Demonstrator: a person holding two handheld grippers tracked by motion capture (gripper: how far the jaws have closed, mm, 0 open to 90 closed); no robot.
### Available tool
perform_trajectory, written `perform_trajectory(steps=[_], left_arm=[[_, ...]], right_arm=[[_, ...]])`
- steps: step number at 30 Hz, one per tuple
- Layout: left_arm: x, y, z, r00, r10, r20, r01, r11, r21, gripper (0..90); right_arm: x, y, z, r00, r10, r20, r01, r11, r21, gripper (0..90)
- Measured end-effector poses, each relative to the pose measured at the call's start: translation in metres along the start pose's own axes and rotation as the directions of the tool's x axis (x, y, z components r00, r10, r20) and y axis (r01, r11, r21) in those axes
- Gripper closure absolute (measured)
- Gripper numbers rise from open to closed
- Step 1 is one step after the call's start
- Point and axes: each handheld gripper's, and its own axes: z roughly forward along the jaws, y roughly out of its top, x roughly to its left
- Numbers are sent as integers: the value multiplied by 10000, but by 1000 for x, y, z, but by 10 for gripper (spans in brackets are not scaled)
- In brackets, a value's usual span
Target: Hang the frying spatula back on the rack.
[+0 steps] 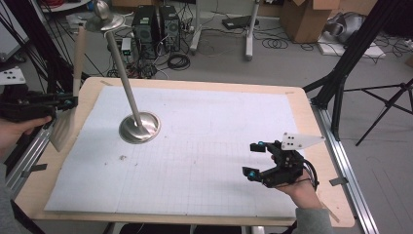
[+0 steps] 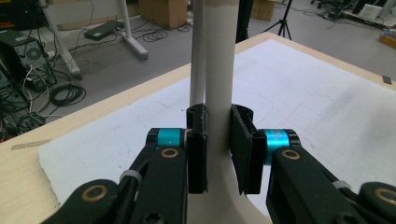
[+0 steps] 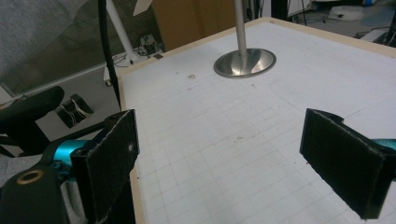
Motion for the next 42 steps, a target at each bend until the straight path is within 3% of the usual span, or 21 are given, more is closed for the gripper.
perform_trajectory(steps=[12, 17, 26, 39, 42], left_arm=[[-3, -1, 17, 9998, 68, -170, -64, 9998, 199, 767], [-2, -1, 24, 9999, -114, -39, 115, 9998, 183, 766], [-5, 2, 39, 10000, -50, -58, 52, 9993, 381, 767], [-5, 5, 56, 9993, -151, -343, 164, 9992, 367, 768], [-7, 7, 59, 9986, 3, -520, 18, 9992, 406, 767]], right_arm=[[-1, -1, 0, 9999, 100, 19, -100, 9999, 34, 109], [-1, -1, 0, 10000, 79, 1, -79, 10000, 17, 109], [-1, -1, -1, 10000, 89, 24, -89, 10000, 35, 109], [0, -2, -2, 10000, 95, -16, -95, 9999, 91, 109], [0, -3, -2, 9999, 119, -3, -119, 9999, 90, 109]])
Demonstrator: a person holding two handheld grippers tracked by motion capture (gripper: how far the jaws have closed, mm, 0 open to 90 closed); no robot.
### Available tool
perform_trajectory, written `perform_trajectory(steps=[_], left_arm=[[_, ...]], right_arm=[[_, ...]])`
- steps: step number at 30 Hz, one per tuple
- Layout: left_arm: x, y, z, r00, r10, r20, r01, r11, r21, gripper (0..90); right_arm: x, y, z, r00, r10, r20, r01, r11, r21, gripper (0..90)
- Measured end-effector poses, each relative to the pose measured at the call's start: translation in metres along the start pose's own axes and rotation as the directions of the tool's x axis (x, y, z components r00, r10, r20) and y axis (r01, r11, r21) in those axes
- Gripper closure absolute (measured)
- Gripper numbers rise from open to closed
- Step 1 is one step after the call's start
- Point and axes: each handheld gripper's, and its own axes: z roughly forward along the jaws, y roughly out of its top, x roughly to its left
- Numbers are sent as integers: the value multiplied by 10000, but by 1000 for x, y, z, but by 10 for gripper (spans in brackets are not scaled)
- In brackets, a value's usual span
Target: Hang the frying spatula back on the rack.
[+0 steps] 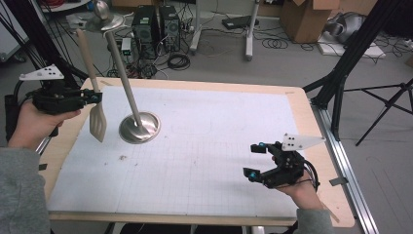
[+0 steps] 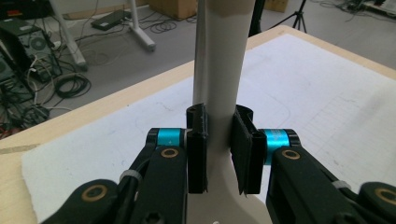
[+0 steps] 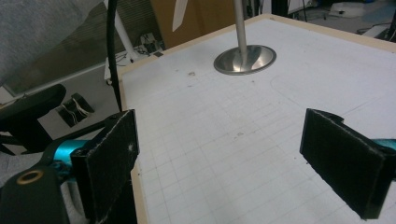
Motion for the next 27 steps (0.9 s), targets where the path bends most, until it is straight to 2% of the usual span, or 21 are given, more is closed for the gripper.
perform_trajectory(steps=[9, 12, 15, 16, 18, 21, 23, 27], left_arm=[[-1, 1, 7, 9998, 70, -159, -72, 9999, -130, 766], [-2, 0, 6, 9987, 416, -288, -420, 9990, -159, 751], [-3, -1, 5, 9980, 583, -259, -589, 9980, -248, 589], [-4, -2, 5, 9967, 737, -342, -745, 9970, -223, 529], [-5, -4, 4, 9936, 1098, -261, -1104, 9937, -210, 415], [-8, -9, 2, 9849, 1712, -255, -1721, 9845, -339, 355], [-9, -13, 1, 9865, 1636, -120, -1639, 9855, -439, 281], [-12, -20, -1, 9889, 1472, 197, -1465, 9886, -347, 245]], right_arm=[[0, -2, 0, 10000, 15, 34, -15, 10000, 11, 109], [0, -2, -1, 10000, 17, 33, -17, 10000, 4, 109], [1, -2, -2, 10000, 46, 43, -46, 10000, 35, 109], [1, -2, -2, 10000, 1, 73, -1, 10000, 24, 109], [1, -2, -2, 10000, 24, 70, -24, 10000, 32, 109], [1, -2, -2, 9999, -22, 123, 22, 10000, 2, 109], [2, -2, -2, 9999, -52, 94, 52, 10000, 17, 109], [4, -2, 0, 10000, -31, 72, 30, 9999, 128, 109]])
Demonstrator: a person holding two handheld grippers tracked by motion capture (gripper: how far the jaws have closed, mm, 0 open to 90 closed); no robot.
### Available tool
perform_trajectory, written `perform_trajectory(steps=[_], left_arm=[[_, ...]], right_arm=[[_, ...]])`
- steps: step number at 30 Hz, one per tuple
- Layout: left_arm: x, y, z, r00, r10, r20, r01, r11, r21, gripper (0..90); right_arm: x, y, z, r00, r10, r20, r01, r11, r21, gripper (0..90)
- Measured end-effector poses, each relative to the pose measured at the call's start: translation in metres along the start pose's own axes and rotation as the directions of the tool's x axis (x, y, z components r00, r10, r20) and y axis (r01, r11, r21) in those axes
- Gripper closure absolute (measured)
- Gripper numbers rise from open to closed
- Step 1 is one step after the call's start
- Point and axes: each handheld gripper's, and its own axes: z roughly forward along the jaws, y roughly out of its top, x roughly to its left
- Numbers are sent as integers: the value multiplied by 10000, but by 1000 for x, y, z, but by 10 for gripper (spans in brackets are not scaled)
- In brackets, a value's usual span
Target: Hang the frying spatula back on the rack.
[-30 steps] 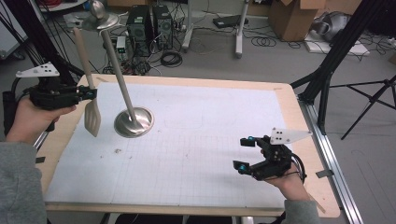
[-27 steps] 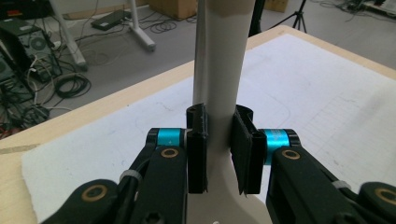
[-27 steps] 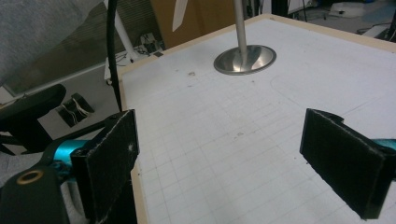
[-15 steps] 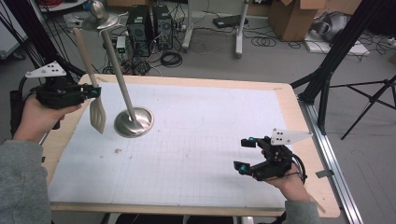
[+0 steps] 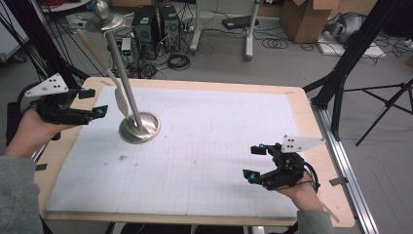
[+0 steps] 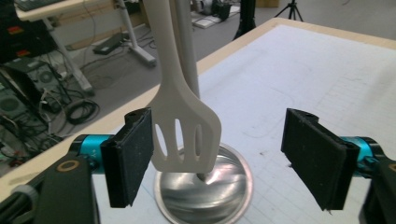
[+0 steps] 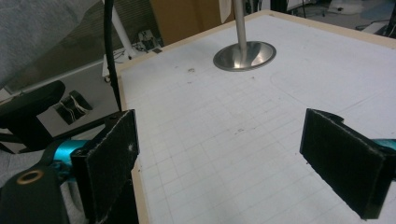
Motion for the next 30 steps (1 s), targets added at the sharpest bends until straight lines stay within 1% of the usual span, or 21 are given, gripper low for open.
perform_trajectory(steps=[1, 2, 3, 4, 6, 7, 10, 11, 14, 15, 18, 20, 22, 24, 28, 30], left_arm=[[-1, -1, 0, 10000, -80, 58, 81, 10000, -41, 225], [-2, -3, 0, 9996, -206, 211, 208, 9997, -94, 205], [-3, -4, 0, 9992, -242, 317, 246, 9996, -110, 196], [-4, -6, 0, 9991, -222, 361, 227, 9997, -119, 191], [-6, -9, 1, 9985, -344, 434, 348, 9994, -75, 172], [-7, -11, 1, 9983, -435, 384, 440, 9990, -114, 172], [-13, -14, 1, 9987, -464, 212, 470, 9985, -289, 181], [-14, -15, 1, 9985, -496, 251, 502, 9984, -276, 187], [-18, -17, 0, 9985, -421, 361, 430, 9988, -249, 186], [-20, -18, 0, 9981, -466, 397, 478, 9984, -303, 186], [-26, -20, 0, 9985, -406, 373, 424, 9980, -468, 186], [-30, -22, 2, 9982, -404, 434, 420, 9984, -374, 193], [-36, -23, 3, 9980, -150, 608, 173, 9991, -376, 190], [-42, -23, 3, 9969, -91, 777, 129, 9987, -489, 186], [-53, -25, 4, 9943, 27, 1062, 59, 9968, -801, 180], [-58, -26, 5, 9925, 44, 1218, 63, 9961, -875, 179]], right_arm=[[1, 0, 0, 10000, -16, 15, 16, 10000, 68, 109], [2, 0, 0, 10000, -20, 33, 20, 10000, 86, 109], [2, 0, 0, 10000, -64, 57, 64, 10000, 70, 109], [4, 1, 0, 10000, -87, 42, 87, 9999, 50, 109], [6, 2, -1, 9999, -131, 53, 131, 9999, 23, 109], [7, 3, -1, 9999, -91, 58, 91, 10000, 40, 109], [9, 3, -1, 9999, -156, 70, 156, 9999, 15, 109], [9, 3, 0, 9998, -186, 28, 186, 9998, 79, 109], [10, 3, 0, 9998, -215, 25, 215, 9997, 118, 109], [10, 4, 0, 9997, -235, 16, 235, 9997, 104, 109], [11, 5, 0, 9996, -276, 4, 276, 9996, 71, 109], [10, 5, 0, 9996, -297, 39, 297, 9996, 24, 109], [9, 5, 0, 9997, -255, 68, 255, 9997, 28, 109], [8, 4, 1, 9995, -314, 86, 314, 9995, 43, 109], [8, 4, 1, 9996, -274, 87, 274, 9996, 38, 109], [8, 5, 1, 9996, -263, 87, 263, 9997, 23, 109]])
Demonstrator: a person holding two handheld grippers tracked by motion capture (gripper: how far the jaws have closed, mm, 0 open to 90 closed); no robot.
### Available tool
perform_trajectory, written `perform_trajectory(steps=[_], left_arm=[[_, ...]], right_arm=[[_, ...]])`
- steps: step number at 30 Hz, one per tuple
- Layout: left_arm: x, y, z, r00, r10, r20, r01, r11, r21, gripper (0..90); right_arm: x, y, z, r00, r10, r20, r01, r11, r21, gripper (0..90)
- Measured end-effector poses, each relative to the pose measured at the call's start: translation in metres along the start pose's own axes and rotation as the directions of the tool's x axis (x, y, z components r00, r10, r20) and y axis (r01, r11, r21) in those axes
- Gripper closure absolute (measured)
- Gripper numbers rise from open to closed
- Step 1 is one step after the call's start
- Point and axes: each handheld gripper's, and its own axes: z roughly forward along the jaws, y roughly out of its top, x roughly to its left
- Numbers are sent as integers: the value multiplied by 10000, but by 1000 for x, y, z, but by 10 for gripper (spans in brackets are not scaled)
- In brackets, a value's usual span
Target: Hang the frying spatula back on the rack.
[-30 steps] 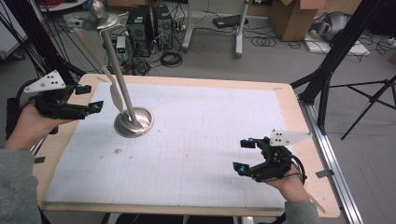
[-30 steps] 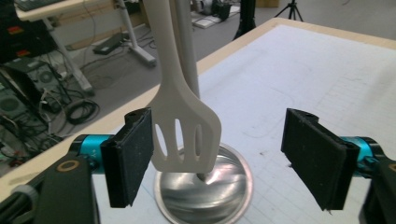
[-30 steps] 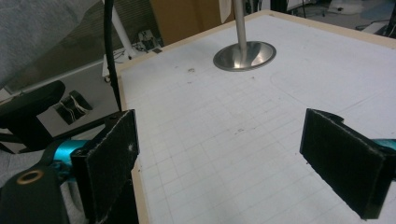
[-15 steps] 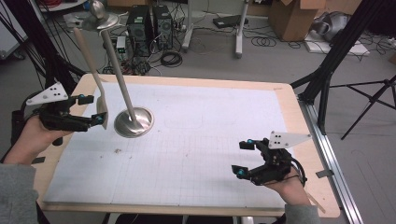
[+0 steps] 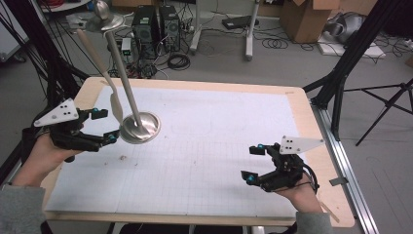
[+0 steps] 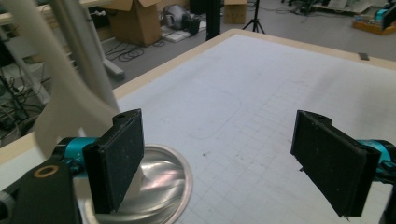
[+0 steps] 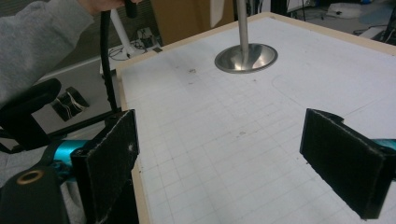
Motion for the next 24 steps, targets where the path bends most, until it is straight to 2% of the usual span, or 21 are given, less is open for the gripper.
perform_trajectory(steps=[4, 12, 20, 24], left_arm=[[-8, -3, 4, 9998, 60, 187, -57, 9999, -150, 179], [-18, -14, 10, 9996, 96, 258, -92, 9998, -157, 179], [-26, -29, 2, 9999, 135, 16, -135, 9993, -353, 179], [-29, -36, -3, 9999, 155, 9, -155, 9996, -220, 179]], right_arm=[[-1, 0, 0, 10000, -38, -4, 38, 10000, -27, 109], [-2, 0, 0, 10000, 16, -11, -16, 10000, -97, 110], [-3, 0, -2, 9999, -42, 126, 46, 9995, -297, 109], [-5, 0, -4, 9998, -47, 194, 55, 9991, -419, 109]])
